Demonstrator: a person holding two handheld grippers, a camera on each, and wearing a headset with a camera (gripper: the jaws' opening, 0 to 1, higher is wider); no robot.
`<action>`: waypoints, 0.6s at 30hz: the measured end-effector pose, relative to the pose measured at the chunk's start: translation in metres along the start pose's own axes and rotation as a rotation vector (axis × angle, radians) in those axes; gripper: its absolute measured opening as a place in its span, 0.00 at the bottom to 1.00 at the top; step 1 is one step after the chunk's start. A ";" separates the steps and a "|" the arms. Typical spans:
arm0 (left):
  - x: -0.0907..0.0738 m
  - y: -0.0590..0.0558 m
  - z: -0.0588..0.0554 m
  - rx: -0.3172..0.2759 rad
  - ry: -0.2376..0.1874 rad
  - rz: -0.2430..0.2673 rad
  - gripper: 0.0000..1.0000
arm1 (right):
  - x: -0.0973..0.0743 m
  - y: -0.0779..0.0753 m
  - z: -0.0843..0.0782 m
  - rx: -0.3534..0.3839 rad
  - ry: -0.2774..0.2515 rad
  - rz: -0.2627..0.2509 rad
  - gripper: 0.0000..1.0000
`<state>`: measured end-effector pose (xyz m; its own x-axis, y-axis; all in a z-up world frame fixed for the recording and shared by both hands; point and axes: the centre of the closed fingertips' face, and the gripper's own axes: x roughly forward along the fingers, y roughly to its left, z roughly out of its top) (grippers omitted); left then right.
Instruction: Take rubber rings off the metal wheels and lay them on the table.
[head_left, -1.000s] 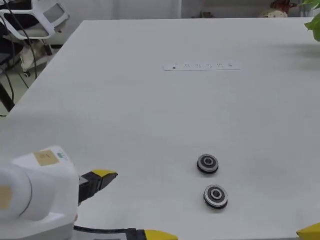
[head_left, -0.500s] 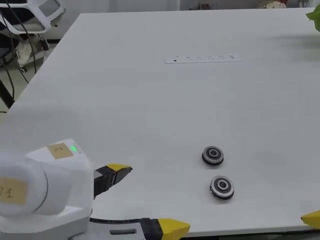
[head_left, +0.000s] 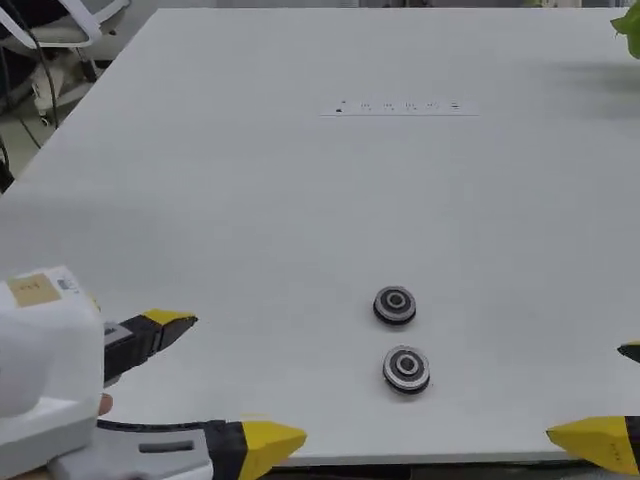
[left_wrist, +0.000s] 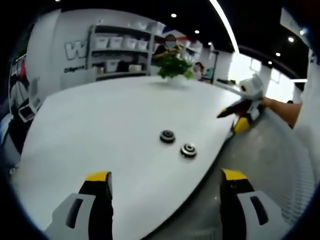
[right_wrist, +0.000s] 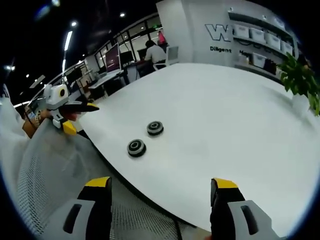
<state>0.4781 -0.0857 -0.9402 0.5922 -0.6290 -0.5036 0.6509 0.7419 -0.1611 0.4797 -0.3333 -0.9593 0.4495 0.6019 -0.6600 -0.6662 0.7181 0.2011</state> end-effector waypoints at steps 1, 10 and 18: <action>-0.001 0.003 0.001 -0.008 -0.005 0.013 0.91 | 0.000 0.000 0.001 -0.002 -0.006 0.001 0.79; -0.003 0.012 -0.003 -0.035 0.003 0.080 0.97 | 0.003 0.018 0.000 -0.078 0.012 0.108 0.81; -0.001 0.008 -0.001 -0.055 -0.003 0.063 1.00 | 0.004 0.020 -0.002 -0.087 0.024 0.131 0.83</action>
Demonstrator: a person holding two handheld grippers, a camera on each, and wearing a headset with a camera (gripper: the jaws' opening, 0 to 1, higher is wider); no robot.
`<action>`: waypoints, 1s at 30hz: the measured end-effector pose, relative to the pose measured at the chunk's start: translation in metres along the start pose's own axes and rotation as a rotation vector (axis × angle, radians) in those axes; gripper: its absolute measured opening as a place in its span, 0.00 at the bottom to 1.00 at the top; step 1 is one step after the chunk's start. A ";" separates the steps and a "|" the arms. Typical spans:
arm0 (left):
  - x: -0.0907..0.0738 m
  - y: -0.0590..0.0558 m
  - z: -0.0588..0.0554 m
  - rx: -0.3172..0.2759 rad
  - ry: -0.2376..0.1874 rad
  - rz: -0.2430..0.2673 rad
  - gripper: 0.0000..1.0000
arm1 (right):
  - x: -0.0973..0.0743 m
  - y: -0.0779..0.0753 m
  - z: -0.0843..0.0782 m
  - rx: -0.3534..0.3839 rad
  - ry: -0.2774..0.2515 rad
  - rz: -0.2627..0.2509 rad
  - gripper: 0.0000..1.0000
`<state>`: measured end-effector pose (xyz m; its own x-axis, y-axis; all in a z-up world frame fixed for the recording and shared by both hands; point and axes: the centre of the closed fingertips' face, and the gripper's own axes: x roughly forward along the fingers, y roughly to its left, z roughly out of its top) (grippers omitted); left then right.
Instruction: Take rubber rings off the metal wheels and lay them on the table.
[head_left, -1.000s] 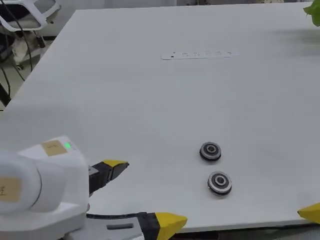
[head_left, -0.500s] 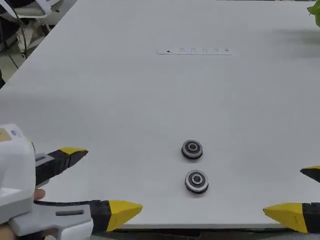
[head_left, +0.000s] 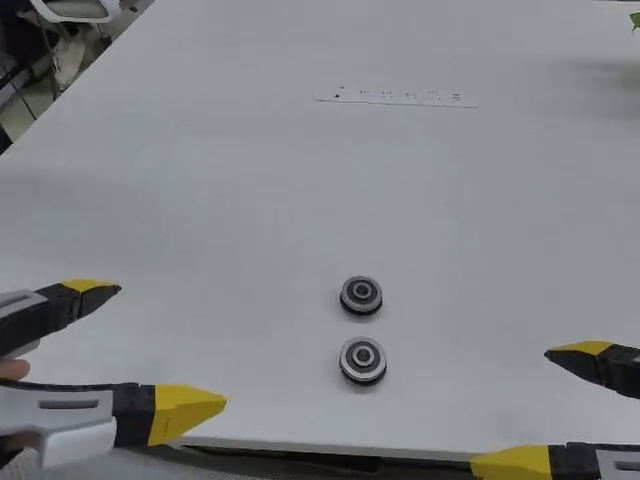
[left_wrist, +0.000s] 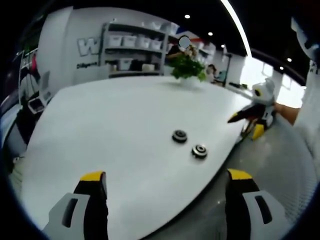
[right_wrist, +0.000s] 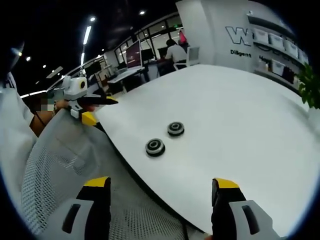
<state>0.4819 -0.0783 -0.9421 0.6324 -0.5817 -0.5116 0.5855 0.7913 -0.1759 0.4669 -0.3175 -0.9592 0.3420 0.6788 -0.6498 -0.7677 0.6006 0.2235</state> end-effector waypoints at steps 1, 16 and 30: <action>0.001 -0.003 0.001 -0.004 -0.003 -0.020 1.00 | -0.001 -0.003 0.000 0.009 -0.002 -0.017 0.83; 0.002 -0.016 0.000 0.121 0.033 -0.093 1.00 | -0.009 -0.019 0.012 0.027 -0.060 -0.118 0.83; -0.001 -0.013 0.016 0.228 0.015 -0.068 1.00 | -0.008 -0.018 0.026 -0.100 -0.021 -0.063 0.82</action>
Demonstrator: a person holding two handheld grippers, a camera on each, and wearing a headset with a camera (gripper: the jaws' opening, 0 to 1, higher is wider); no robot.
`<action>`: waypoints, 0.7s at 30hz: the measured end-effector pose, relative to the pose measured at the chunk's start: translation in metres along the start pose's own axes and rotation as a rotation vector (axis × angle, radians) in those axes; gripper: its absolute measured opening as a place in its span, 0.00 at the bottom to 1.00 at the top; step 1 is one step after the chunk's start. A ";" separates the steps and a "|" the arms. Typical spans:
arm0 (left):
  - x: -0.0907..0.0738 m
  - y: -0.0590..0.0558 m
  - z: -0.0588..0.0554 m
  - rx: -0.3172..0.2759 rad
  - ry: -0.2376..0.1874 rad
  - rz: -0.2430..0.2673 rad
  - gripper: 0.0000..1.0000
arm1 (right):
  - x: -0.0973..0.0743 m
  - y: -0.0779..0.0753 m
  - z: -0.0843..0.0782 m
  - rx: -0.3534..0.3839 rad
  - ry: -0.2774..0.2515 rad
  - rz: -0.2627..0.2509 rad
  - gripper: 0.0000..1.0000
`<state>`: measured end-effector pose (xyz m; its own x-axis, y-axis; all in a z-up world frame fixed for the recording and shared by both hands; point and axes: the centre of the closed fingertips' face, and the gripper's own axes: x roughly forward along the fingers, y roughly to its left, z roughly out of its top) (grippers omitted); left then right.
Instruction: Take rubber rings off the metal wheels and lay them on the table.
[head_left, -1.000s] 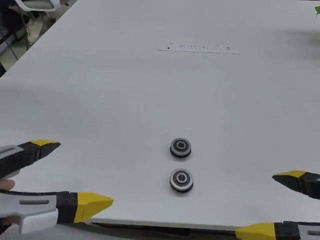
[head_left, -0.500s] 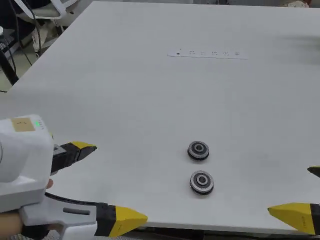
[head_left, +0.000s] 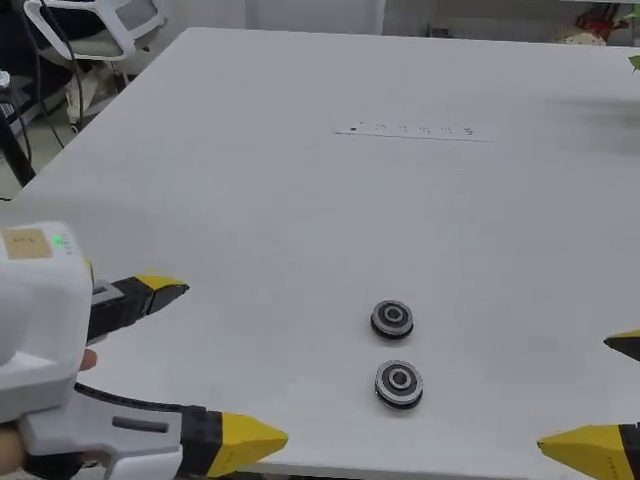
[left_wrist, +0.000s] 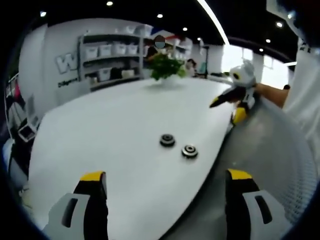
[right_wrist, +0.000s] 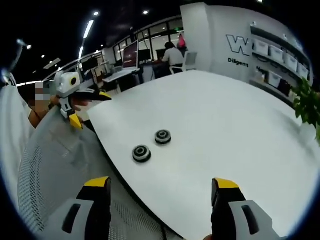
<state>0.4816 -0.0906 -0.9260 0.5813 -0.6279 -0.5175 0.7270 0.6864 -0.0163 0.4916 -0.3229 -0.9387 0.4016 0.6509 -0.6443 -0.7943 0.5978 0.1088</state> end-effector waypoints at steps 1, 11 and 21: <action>-0.001 0.001 0.002 0.009 0.000 0.006 1.00 | 0.000 -0.001 0.005 -0.010 -0.009 0.003 0.82; -0.006 0.014 0.035 0.095 -0.020 0.011 1.00 | 0.000 -0.017 0.047 -0.099 -0.072 -0.012 0.81; 0.020 0.011 0.093 0.220 -0.093 -0.075 1.00 | 0.020 -0.012 0.107 -0.190 -0.155 0.043 0.80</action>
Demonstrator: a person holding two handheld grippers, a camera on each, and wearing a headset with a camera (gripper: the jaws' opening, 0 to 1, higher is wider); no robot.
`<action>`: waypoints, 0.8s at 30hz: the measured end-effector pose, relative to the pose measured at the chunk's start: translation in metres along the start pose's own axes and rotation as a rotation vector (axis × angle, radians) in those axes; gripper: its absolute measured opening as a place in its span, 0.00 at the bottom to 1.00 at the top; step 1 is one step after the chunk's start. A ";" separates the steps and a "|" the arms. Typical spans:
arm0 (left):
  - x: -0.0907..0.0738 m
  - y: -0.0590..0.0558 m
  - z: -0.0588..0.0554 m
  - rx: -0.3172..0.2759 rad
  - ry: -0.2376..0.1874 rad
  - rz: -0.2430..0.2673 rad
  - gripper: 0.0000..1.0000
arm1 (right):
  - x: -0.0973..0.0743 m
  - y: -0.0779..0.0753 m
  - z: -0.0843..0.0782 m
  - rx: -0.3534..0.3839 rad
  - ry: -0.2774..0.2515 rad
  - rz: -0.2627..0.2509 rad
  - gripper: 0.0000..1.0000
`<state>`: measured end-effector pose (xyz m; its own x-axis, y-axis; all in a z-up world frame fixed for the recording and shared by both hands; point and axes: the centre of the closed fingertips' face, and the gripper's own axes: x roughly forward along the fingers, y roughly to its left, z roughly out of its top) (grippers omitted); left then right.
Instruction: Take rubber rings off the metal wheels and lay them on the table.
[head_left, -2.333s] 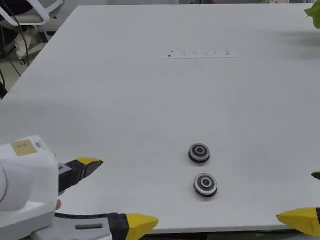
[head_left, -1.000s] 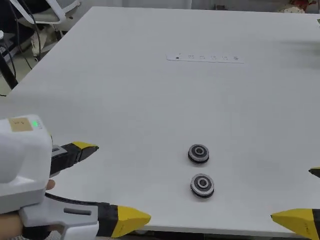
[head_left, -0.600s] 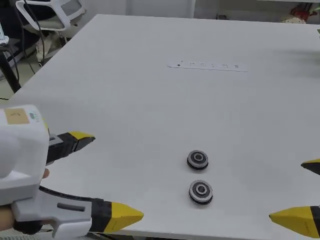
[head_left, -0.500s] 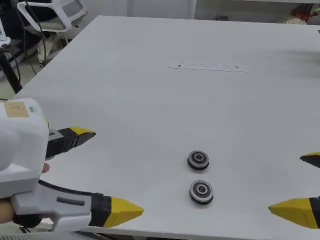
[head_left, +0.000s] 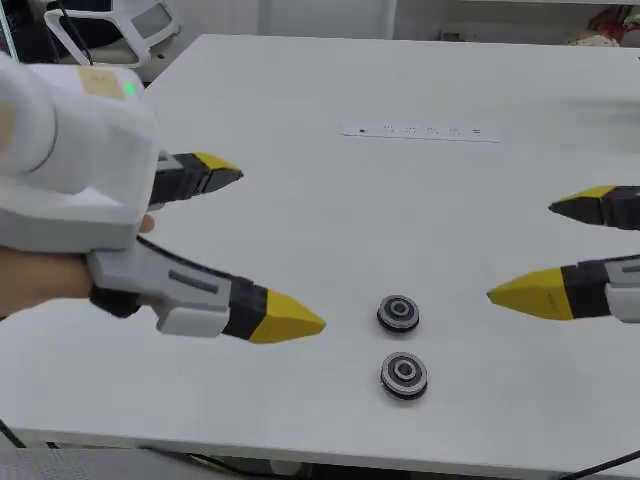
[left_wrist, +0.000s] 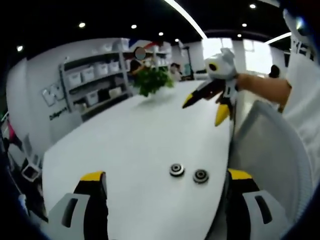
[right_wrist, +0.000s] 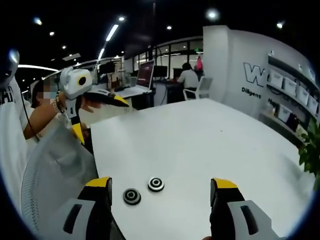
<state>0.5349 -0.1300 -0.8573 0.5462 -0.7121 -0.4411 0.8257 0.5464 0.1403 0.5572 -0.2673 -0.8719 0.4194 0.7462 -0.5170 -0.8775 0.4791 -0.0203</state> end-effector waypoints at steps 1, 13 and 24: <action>0.005 -0.002 0.007 -0.008 -0.028 -0.023 1.00 | 0.003 0.001 0.003 -0.001 -0.008 0.006 0.79; 0.060 -0.016 0.032 -0.002 -0.187 -0.122 0.90 | 0.039 0.026 0.010 0.038 -0.167 0.173 0.65; 0.080 -0.043 -0.003 0.013 -0.162 -0.167 0.78 | 0.049 0.030 -0.025 0.117 -0.106 0.209 0.52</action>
<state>0.5431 -0.2091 -0.9012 0.4165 -0.8543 -0.3110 0.9077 0.4101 0.0891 0.5454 -0.2275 -0.9199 0.2588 0.8759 -0.4071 -0.9175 0.3547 0.1800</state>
